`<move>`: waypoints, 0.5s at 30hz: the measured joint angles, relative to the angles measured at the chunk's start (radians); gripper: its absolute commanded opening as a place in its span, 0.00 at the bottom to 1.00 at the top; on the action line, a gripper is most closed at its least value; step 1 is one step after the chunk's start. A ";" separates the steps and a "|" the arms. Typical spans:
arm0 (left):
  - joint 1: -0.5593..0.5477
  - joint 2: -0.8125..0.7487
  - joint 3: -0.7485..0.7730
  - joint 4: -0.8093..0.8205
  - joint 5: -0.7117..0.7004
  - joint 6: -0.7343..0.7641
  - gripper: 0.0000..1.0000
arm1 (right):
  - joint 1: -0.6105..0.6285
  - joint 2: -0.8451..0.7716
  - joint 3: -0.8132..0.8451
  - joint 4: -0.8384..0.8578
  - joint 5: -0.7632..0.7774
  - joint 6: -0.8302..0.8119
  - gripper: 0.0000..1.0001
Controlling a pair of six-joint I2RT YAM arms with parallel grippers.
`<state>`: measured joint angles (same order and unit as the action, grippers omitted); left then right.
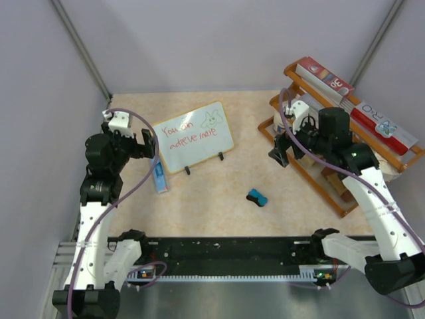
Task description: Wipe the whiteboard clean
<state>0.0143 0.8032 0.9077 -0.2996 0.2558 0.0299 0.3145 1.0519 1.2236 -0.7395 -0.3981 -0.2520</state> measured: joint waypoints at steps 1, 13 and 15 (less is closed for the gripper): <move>0.000 0.000 0.000 0.000 -0.002 0.001 0.99 | 0.005 0.000 0.000 0.000 0.006 -0.002 0.99; 0.000 0.007 -0.012 0.002 -0.030 0.041 0.99 | 0.032 -0.004 -0.041 -0.002 0.050 -0.019 0.99; 0.000 0.019 -0.016 0.003 -0.032 0.055 0.99 | 0.032 -0.005 -0.052 -0.002 0.053 -0.026 0.99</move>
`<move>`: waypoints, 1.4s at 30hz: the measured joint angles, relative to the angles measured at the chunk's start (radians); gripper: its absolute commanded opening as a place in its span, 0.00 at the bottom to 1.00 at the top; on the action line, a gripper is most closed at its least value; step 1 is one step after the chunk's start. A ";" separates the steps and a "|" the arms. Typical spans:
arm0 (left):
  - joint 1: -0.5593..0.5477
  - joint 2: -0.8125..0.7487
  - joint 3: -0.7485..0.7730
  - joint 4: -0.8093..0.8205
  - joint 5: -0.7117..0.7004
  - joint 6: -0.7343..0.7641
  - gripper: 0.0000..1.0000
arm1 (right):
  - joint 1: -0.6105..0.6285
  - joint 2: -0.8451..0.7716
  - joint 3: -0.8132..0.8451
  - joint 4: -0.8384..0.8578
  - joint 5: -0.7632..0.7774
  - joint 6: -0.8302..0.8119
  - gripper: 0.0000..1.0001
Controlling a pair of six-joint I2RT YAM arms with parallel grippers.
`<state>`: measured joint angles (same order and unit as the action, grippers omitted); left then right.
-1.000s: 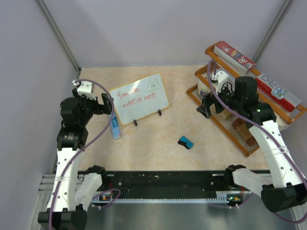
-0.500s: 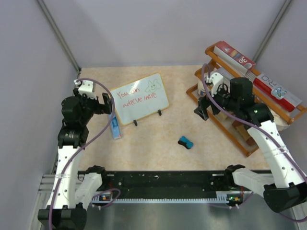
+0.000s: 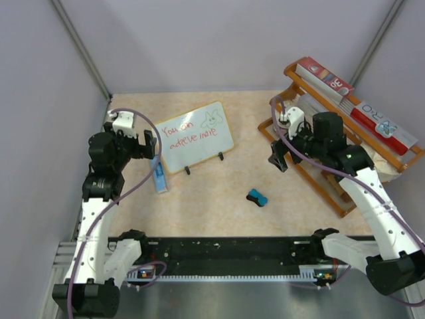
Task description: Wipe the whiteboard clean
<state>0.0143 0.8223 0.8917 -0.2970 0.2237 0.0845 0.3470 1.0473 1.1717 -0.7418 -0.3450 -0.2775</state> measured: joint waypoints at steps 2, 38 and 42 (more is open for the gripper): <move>0.000 0.020 -0.003 0.002 0.004 0.021 0.99 | 0.000 0.000 -0.008 -0.004 0.000 -0.008 0.99; 0.198 0.713 0.280 0.142 0.548 0.119 0.80 | 0.000 0.071 -0.068 -0.029 -0.031 -0.078 0.99; 0.201 0.808 0.332 0.145 0.625 0.120 0.78 | 0.000 0.082 -0.068 -0.029 -0.035 -0.079 0.99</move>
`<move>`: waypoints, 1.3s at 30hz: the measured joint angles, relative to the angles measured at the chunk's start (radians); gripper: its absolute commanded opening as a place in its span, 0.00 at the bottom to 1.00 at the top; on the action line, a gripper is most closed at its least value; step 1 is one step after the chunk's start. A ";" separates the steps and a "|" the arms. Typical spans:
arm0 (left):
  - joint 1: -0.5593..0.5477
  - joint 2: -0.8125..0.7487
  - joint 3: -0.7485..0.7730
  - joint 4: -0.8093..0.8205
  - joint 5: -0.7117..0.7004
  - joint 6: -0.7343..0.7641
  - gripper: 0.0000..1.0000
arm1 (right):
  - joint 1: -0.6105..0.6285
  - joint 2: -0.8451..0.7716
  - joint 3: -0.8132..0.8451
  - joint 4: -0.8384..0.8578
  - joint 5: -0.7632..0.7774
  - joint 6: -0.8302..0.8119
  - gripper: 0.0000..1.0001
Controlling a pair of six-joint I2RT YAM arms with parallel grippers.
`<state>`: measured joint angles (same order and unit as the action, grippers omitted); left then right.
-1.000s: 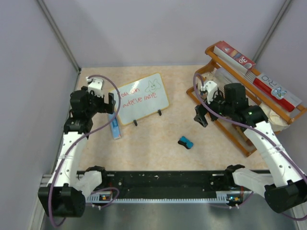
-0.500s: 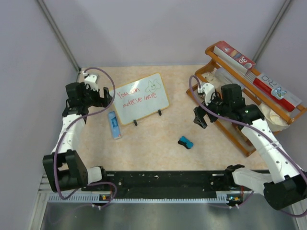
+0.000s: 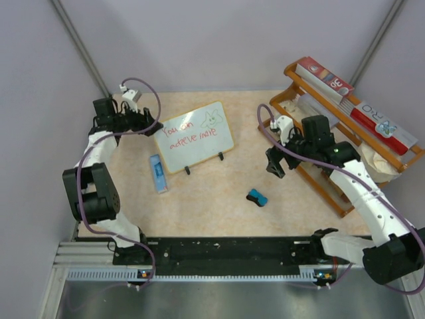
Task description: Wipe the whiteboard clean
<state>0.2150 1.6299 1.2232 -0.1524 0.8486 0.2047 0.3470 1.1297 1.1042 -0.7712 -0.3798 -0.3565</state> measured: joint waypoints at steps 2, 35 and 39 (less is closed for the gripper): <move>0.002 0.032 0.013 0.000 0.031 0.001 0.76 | 0.000 0.001 0.000 0.000 0.000 0.000 0.99; -0.002 0.136 0.066 -0.051 0.389 -0.041 0.00 | 0.000 0.022 -0.076 0.002 0.013 -0.001 0.99; -0.005 0.143 0.104 -0.139 0.389 0.026 0.00 | 0.000 0.022 -0.082 0.002 0.016 -0.002 0.99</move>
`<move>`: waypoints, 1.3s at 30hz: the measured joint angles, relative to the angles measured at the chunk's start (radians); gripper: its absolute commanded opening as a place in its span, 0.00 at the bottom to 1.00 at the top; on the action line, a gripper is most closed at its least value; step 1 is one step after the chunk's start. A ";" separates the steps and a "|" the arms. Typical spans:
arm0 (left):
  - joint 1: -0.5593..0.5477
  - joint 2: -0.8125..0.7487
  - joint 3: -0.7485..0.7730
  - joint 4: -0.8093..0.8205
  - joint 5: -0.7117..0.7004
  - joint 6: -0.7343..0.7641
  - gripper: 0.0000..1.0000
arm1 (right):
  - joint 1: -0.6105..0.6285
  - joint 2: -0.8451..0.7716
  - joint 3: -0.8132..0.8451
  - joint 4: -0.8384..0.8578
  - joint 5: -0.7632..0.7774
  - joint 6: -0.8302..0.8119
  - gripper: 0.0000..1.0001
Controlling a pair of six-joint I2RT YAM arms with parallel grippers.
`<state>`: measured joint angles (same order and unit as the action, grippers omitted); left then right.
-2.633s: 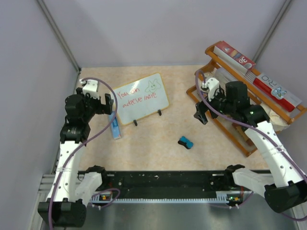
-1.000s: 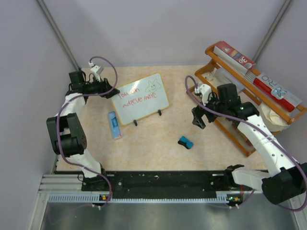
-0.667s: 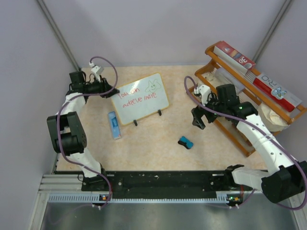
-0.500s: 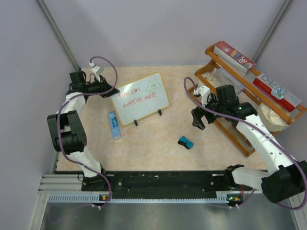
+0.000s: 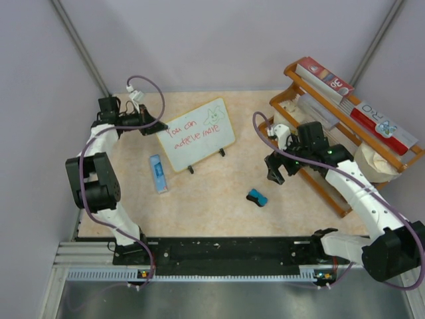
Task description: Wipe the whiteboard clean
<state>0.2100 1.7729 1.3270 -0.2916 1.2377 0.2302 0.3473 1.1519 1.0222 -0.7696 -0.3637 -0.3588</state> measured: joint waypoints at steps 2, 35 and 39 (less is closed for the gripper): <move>-0.002 0.013 0.032 -0.056 0.003 0.049 0.00 | 0.000 0.000 -0.002 -0.002 0.001 0.000 0.99; -0.032 0.011 0.116 -0.380 0.027 0.383 0.00 | 0.002 0.036 -0.056 0.028 -0.001 -0.008 0.99; -0.057 -0.009 0.106 -0.362 0.005 0.370 0.00 | 0.003 0.037 -0.067 0.029 -0.004 -0.008 0.99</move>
<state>0.1532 1.7641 1.4330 -0.6540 1.2423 0.6003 0.3500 1.1889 0.9554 -0.7403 -0.3676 -0.3668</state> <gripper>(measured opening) 0.064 0.987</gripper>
